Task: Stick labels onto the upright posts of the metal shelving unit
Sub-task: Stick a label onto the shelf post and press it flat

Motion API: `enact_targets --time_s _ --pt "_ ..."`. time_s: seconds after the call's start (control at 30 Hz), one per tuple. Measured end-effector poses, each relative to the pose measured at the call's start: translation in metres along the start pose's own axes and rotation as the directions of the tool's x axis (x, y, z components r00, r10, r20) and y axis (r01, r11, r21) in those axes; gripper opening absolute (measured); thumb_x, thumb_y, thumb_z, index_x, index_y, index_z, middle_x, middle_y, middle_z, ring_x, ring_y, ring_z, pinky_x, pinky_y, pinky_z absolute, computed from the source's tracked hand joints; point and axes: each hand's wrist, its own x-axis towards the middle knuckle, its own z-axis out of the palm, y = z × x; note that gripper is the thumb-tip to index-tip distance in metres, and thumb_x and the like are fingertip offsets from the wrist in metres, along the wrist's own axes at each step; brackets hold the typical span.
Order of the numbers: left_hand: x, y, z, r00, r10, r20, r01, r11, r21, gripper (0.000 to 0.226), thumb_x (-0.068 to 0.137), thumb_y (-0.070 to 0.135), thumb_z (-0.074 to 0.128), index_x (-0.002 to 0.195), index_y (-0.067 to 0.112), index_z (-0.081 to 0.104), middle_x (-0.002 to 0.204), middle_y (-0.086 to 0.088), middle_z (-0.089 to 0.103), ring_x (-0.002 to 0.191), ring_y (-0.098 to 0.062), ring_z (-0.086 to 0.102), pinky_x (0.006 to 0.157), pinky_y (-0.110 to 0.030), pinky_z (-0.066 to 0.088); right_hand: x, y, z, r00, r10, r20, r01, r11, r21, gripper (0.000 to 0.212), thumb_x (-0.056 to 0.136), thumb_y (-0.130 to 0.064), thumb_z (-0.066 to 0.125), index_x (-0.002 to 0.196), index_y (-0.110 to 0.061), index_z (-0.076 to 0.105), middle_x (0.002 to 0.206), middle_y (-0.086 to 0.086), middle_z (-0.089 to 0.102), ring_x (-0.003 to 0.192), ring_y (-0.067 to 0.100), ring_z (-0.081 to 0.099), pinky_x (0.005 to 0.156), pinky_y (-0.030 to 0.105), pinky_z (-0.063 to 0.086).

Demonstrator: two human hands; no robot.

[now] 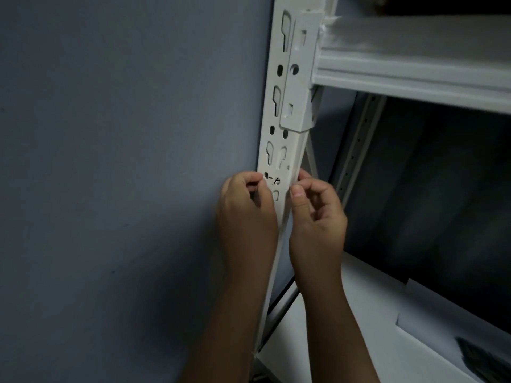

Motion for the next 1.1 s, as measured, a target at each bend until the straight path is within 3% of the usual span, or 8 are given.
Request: enact_targets --time_s 0.13,0.3,0.4,0.53,0.77,0.9,1.1 --pt "0.0 0.0 0.003 1.0 0.022 -0.006 -0.022 1.0 0.012 0.009 0.093 0.01 0.054 0.092 0.005 0.061 0.092 0.0 0.056 0.08 -0.008 0.05 0.065 0.0 0.037 0.0 0.001 0.0 1.0 -0.011 0.007 0.011 1.0 -0.001 0.014 0.094 0.003 0.05 0.088 -0.008 0.056 0.118 -0.002 0.061 0.091 -0.012 0.063 0.069 0.007 0.049" --pt "0.0 -0.001 0.006 0.999 0.025 -0.023 -0.023 0.998 0.061 0.011 0.094 0.011 0.051 0.09 0.007 0.06 0.089 0.004 0.049 0.08 -0.011 0.05 0.065 -0.013 0.038 0.0 0.003 -0.001 1.0 -0.013 0.004 0.013 1.0 0.003 0.015 0.093 0.003 0.051 0.086 -0.009 0.057 0.12 0.002 0.062 0.093 -0.009 0.064 0.073 0.008 0.05" --pt "0.0 0.001 0.007 0.999 0.038 -0.029 -0.035 0.995 0.093 0.011 0.095 0.01 0.05 0.087 0.008 0.057 0.088 0.003 0.047 0.08 -0.012 0.049 0.065 -0.008 0.036 0.001 0.004 -0.001 1.0 -0.014 0.006 0.014 1.0 -0.01 0.016 0.093 0.003 0.051 0.087 -0.011 0.057 0.122 0.002 0.061 0.093 -0.011 0.063 0.073 0.008 0.049" --pt "-0.001 0.0 0.008 0.998 0.054 -0.033 -0.048 0.985 0.168 0.011 0.095 0.014 0.049 0.085 0.012 0.053 0.089 0.002 0.047 0.08 -0.015 0.05 0.053 -0.015 0.031 0.0 0.004 -0.002 1.0 -0.011 0.008 0.011 1.0 -0.014 0.016 0.093 0.002 0.052 0.086 -0.012 0.057 0.119 -0.003 0.062 0.094 -0.012 0.062 0.073 0.007 0.049" --pt "0.001 -0.001 0.01 0.979 0.164 -0.12 -0.124 0.951 0.285 0.011 0.085 0.01 0.06 0.075 0.006 0.057 0.077 -0.009 0.06 0.057 -0.011 0.04 0.047 -0.008 0.009 0.001 0.003 -0.001 1.0 -0.006 -0.003 0.006 1.0 -0.001 0.015 0.094 0.002 0.05 0.087 -0.01 0.056 0.112 -0.011 0.061 0.091 -0.014 0.062 0.072 0.007 0.049" --pt "0.002 -0.004 0.01 0.983 0.159 -0.096 -0.129 0.957 0.261 0.011 0.083 0.008 0.064 0.075 0.006 0.057 0.076 -0.009 0.059 0.053 -0.013 0.044 0.047 -0.008 0.01 0.001 0.005 0.0 1.0 -0.009 -0.02 0.008 1.0 -0.019 0.017 0.094 0.0 0.052 0.087 -0.014 0.058 0.114 -0.011 0.062 0.094 -0.011 0.063 0.077 0.01 0.051" --pt "0.004 -0.007 0.012 0.983 0.154 -0.096 -0.124 0.956 0.265 0.008 0.083 0.009 0.062 0.076 0.007 0.057 0.077 -0.009 0.059 0.051 -0.02 0.048 0.044 -0.011 0.016 0.0 0.004 0.001 1.0 -0.003 -0.012 0.003 1.0 -0.01 0.014 0.094 0.0 0.051 0.088 -0.011 0.057 0.112 -0.014 0.061 0.091 -0.014 0.062 0.072 0.006 0.049"
